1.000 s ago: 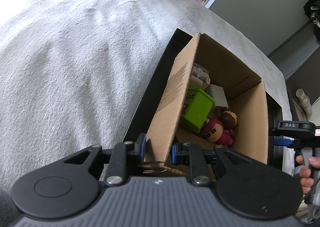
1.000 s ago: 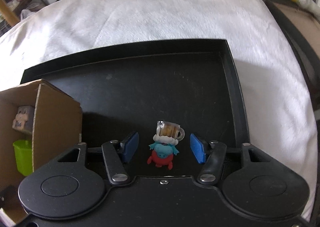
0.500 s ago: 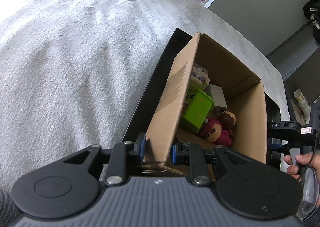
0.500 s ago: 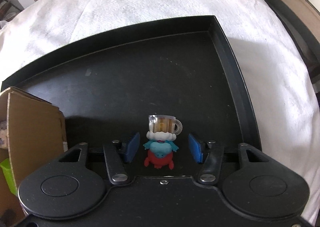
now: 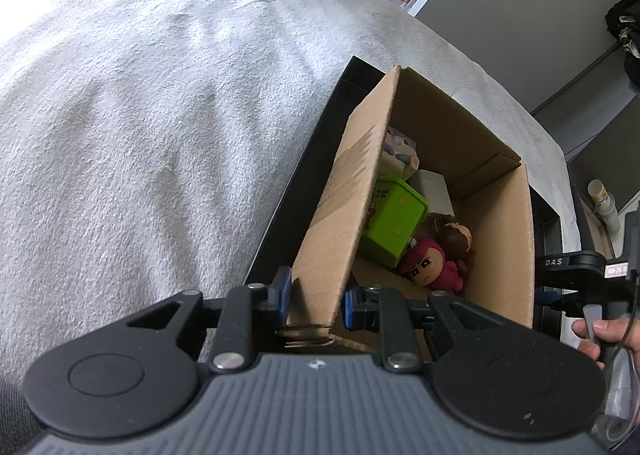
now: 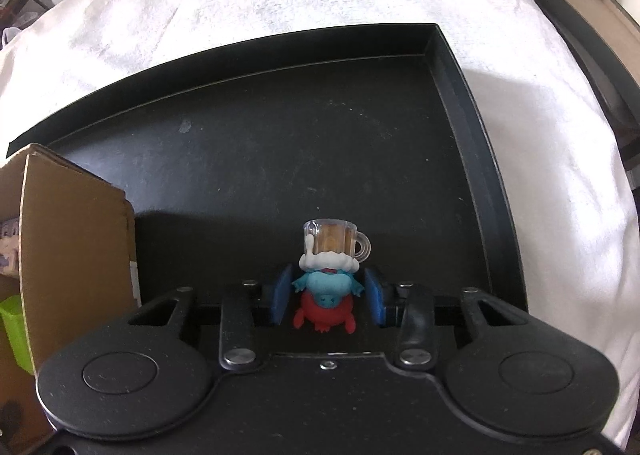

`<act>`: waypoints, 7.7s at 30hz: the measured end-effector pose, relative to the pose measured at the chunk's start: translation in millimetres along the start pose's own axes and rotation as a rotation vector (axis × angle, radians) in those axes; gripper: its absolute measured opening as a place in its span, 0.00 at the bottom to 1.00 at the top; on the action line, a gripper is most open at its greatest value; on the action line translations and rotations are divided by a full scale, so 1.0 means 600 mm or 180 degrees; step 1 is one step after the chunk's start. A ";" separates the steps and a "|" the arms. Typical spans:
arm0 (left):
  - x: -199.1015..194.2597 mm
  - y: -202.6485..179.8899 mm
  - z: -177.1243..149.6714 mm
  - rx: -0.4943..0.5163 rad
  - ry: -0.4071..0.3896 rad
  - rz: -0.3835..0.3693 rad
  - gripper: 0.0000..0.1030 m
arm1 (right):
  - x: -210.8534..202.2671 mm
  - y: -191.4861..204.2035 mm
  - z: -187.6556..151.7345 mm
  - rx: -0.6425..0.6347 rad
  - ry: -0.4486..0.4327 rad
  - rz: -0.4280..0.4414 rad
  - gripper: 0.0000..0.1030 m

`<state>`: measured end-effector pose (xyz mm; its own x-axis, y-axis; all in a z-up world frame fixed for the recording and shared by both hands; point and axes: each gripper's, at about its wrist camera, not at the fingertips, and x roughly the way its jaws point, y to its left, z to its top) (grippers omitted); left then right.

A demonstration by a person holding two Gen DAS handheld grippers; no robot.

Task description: Organize rigid objects

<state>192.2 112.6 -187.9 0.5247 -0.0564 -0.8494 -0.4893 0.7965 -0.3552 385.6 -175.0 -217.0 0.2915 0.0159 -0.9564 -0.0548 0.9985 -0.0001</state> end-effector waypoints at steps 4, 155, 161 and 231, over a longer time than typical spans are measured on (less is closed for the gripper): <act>0.000 0.000 0.000 0.0002 -0.0001 0.0001 0.23 | -0.014 -0.011 -0.001 0.0012 -0.0039 0.0038 0.38; -0.180 -0.105 0.001 0.0636 -0.0141 0.0056 0.41 | -0.320 0.053 -0.130 -0.0472 -0.1019 0.1198 0.93; -0.228 -0.136 -0.011 0.0790 -0.0231 0.0039 0.67 | -0.346 0.009 -0.151 -0.0314 -0.1143 0.1223 1.00; -0.490 -0.136 -0.122 0.1485 -0.0740 -0.0259 0.99 | -0.532 -0.078 -0.379 -0.0384 -0.1696 0.0830 1.00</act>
<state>27.1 20.2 62.4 0.7146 -0.0366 -0.6986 -0.1062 0.9814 -0.1600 78.0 -238.7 21.7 0.6905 0.3144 -0.6515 -0.2874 0.9457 0.1517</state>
